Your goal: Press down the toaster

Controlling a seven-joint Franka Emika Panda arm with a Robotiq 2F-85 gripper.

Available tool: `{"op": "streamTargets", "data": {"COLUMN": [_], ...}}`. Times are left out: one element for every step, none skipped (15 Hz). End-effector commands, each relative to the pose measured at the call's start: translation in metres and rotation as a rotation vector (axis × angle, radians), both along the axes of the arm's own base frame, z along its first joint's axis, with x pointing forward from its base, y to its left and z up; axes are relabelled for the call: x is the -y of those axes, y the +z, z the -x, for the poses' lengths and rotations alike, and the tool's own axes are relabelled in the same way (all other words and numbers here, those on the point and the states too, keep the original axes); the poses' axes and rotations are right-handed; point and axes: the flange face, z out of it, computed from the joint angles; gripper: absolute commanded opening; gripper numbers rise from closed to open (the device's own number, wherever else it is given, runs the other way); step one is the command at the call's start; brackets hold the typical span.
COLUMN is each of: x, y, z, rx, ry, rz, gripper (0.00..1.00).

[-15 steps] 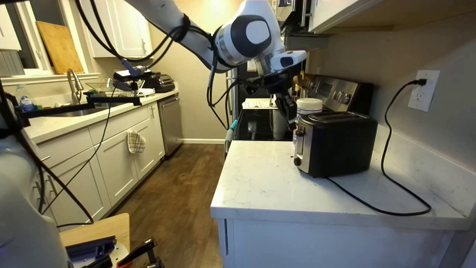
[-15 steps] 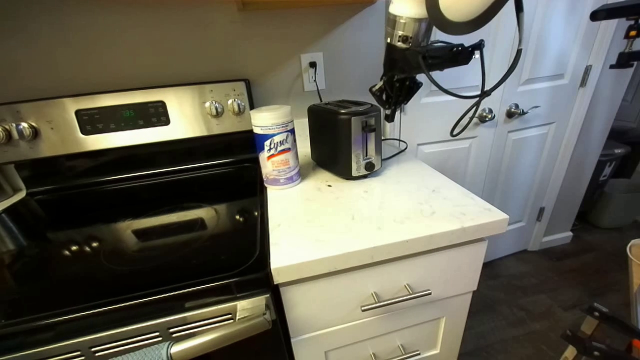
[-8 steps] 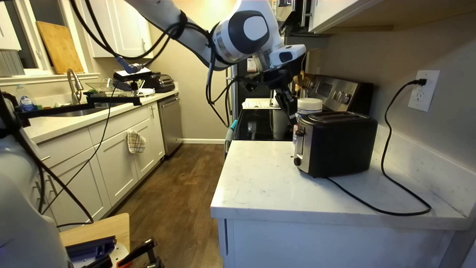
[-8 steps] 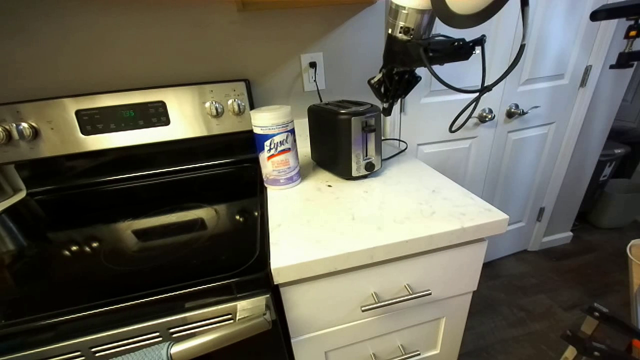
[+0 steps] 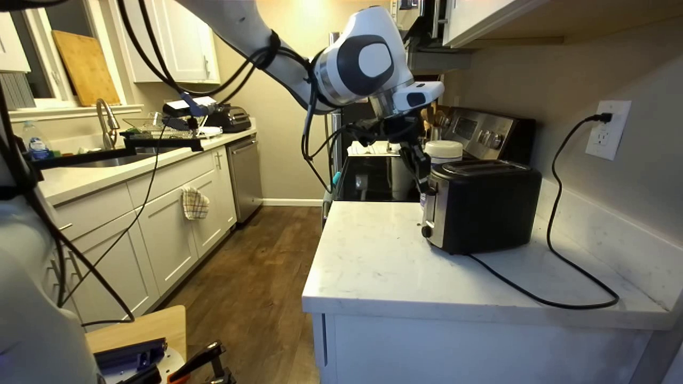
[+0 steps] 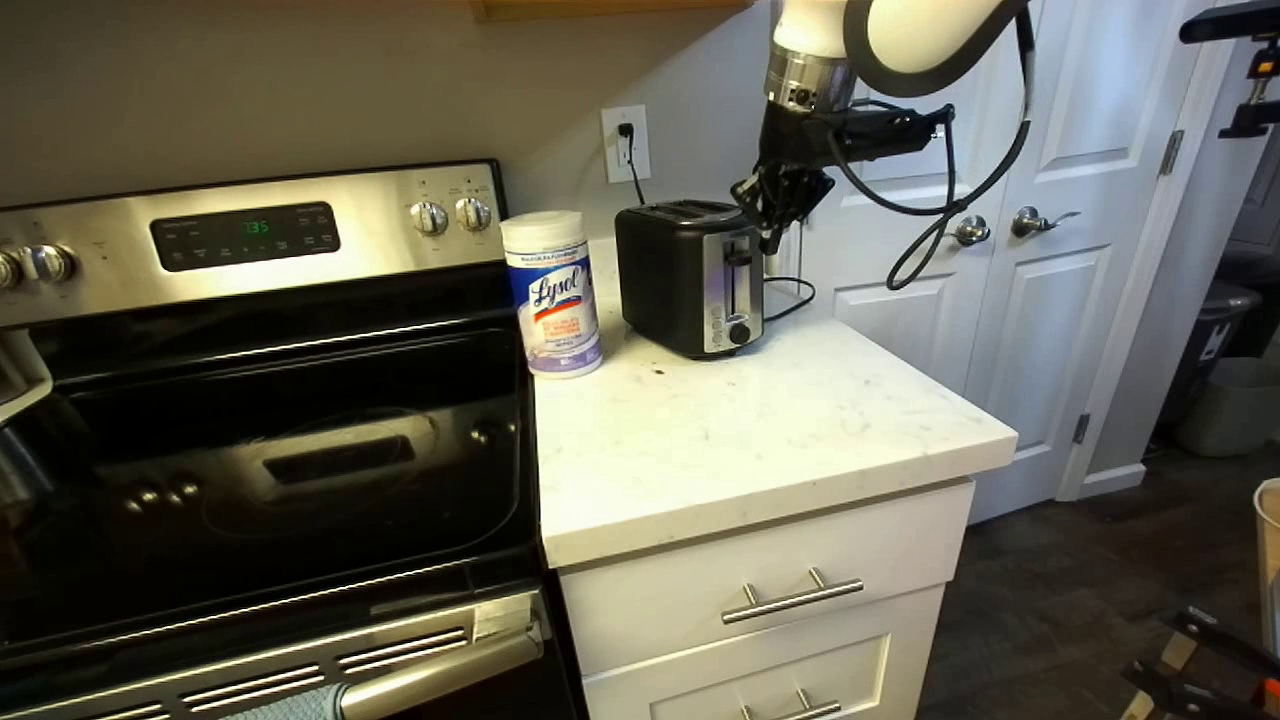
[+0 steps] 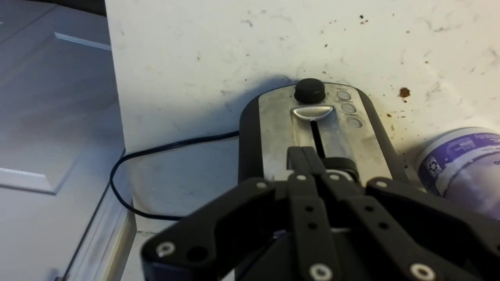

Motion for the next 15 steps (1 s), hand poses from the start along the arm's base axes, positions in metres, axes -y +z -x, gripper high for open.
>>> {"op": "streamTargets", "data": {"x": [0.004,0.005,0.005,0.005,0.005,0.005,0.005,0.005,0.004,0.004,0.003,0.003,0.003,0.002,0.002], "y": [-0.008,-0.008,-0.005,-0.003,0.001,0.005,0.009,0.012,0.012,0.011,0.006,0.004,0.001,-0.002,-0.005], "z": [-0.010,-0.011,-0.012,-0.014,-0.014,-0.015,-0.016,-0.018,-0.020,-0.021,-0.021,-0.022,-0.022,-0.023,-0.024], "rx": [0.004,0.006,0.019,0.027,0.042,0.058,0.075,0.082,0.082,0.078,0.068,0.065,0.060,0.058,0.055], "ry": [-0.026,-0.027,-0.024,-0.022,-0.018,-0.015,-0.014,-0.014,-0.013,-0.014,-0.015,-0.014,-0.014,-0.014,-0.012], "rz": [-0.021,-0.022,-0.022,-0.023,-0.025,-0.028,-0.029,-0.029,-0.026,-0.026,-0.025,-0.026,-0.026,-0.027,-0.030], "gripper": [0.00,0.00,0.00,0.00,0.00,0.00,0.00,0.00,0.00,0.00,0.00,0.00,0.00,0.00,0.00]}}
